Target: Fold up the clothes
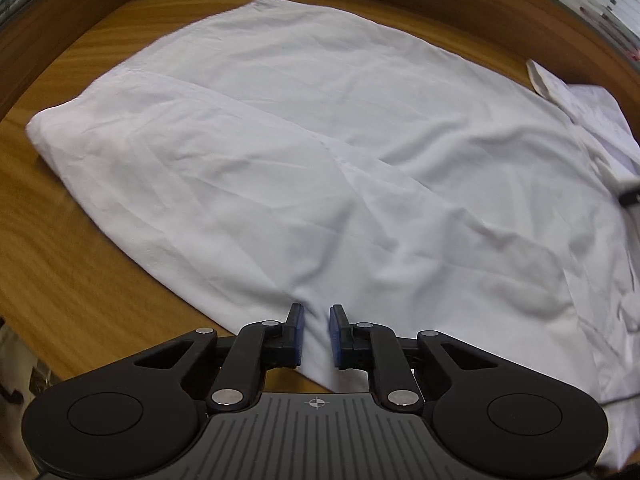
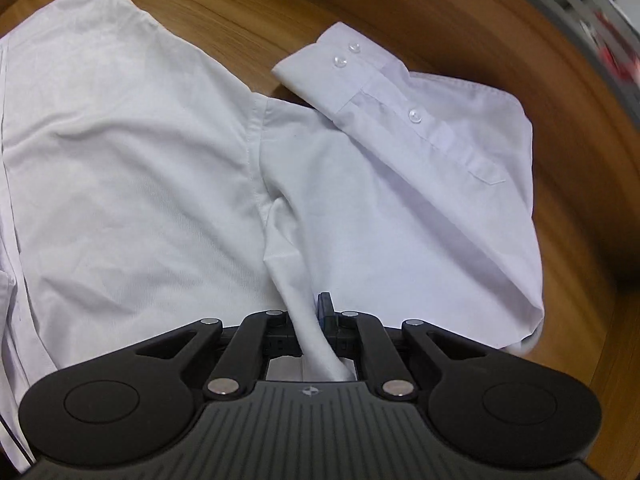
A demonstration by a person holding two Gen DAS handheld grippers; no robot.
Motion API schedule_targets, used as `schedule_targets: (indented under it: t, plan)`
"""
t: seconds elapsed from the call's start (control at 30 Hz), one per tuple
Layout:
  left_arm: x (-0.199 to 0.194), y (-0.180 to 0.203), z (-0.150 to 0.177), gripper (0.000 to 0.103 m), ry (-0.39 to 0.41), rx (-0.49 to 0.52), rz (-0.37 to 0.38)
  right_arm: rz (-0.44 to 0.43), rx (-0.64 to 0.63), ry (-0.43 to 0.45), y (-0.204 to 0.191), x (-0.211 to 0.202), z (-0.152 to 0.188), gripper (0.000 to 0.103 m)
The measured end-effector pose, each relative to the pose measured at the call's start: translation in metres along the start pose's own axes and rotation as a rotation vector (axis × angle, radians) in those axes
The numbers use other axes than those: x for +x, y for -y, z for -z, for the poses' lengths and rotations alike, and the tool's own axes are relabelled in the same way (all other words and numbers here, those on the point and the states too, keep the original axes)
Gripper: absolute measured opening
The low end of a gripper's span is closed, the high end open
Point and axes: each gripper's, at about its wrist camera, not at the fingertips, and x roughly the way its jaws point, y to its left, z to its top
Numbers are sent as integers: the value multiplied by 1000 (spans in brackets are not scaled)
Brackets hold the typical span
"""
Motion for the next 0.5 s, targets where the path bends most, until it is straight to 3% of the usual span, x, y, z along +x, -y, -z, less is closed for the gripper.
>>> schedule_targets:
  t: [0.17,0.5]
  plan:
    - [9,0,-19,17,15,98,14,22,96,-19,-2,-3,33,6]
    - [51,-9,-113,16,23,306,-1,-8,350,12,-15,-24,85,7]
